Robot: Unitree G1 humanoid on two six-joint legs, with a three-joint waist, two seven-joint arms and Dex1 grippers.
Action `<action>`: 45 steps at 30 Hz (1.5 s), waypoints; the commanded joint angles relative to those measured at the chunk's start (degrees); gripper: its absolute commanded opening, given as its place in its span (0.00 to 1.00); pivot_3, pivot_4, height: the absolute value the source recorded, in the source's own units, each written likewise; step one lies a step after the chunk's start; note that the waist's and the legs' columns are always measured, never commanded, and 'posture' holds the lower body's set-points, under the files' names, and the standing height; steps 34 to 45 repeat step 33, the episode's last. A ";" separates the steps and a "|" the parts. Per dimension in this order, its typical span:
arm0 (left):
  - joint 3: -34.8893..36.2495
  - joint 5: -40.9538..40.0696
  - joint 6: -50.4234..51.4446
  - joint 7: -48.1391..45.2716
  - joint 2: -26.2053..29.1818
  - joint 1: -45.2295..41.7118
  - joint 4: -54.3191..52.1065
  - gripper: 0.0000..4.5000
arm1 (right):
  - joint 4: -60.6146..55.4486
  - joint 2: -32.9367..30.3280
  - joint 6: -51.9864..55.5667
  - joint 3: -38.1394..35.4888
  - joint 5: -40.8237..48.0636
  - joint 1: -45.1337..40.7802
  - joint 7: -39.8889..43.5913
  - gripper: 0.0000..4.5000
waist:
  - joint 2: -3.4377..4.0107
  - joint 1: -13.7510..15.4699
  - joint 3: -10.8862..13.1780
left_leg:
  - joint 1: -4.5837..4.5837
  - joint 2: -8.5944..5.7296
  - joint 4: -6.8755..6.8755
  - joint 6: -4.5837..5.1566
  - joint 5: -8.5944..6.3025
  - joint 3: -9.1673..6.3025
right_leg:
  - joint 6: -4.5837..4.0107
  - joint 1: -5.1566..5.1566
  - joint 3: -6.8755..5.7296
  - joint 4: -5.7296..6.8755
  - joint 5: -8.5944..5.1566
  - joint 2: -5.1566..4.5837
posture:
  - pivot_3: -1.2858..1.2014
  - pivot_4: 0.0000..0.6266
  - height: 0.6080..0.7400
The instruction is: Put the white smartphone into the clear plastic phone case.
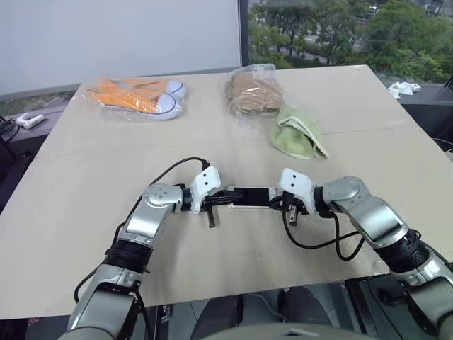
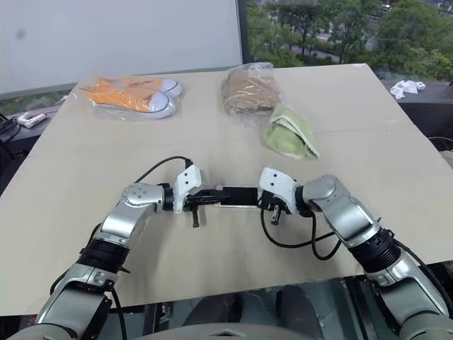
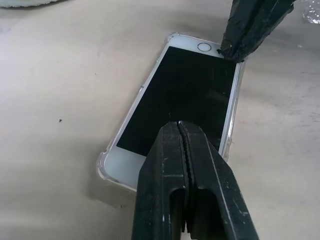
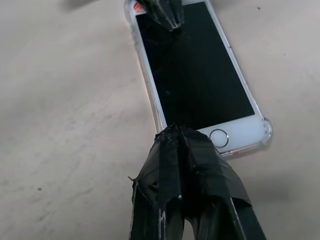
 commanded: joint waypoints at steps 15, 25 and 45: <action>18.77 -15.52 12.14 -0.77 11.41 14.69 -19.87 0.62 | -5.86 -5.21 -10.48 -25.01 18.97 16.36 5.57 1.00 | 0.12 -0.01 1.12 | -1.21 -0.01 -0.09 -0.28 0.16 -0.03 | 0.00 -1.13 0.01 -0.10 0.02 -0.05 | 0.52 0.24 1.00; 31.72 -15.41 10.79 -2.62 20.74 29.43 -20.41 0.97 | 1.94 -16.78 -21.01 -37.59 20.69 28.64 14.81 1.00 | 0.21 0.30 1.56 | -1.14 -0.01 -0.10 -0.23 0.14 -0.01 | -0.01 -1.00 -0.02 -0.14 0.01 -0.12 | 0.52 0.24 1.00; 35.75 -14.89 8.31 -2.62 21.67 34.44 -21.42 0.97 | 9.17 -22.52 -24.64 -40.64 21.43 29.73 21.61 1.00 | 0.22 0.36 1.57 | -1.13 0.01 -0.12 -0.18 0.11 0.02 | -0.01 -0.99 -0.02 -0.14 0.01 -0.14 | 0.52 0.24 1.00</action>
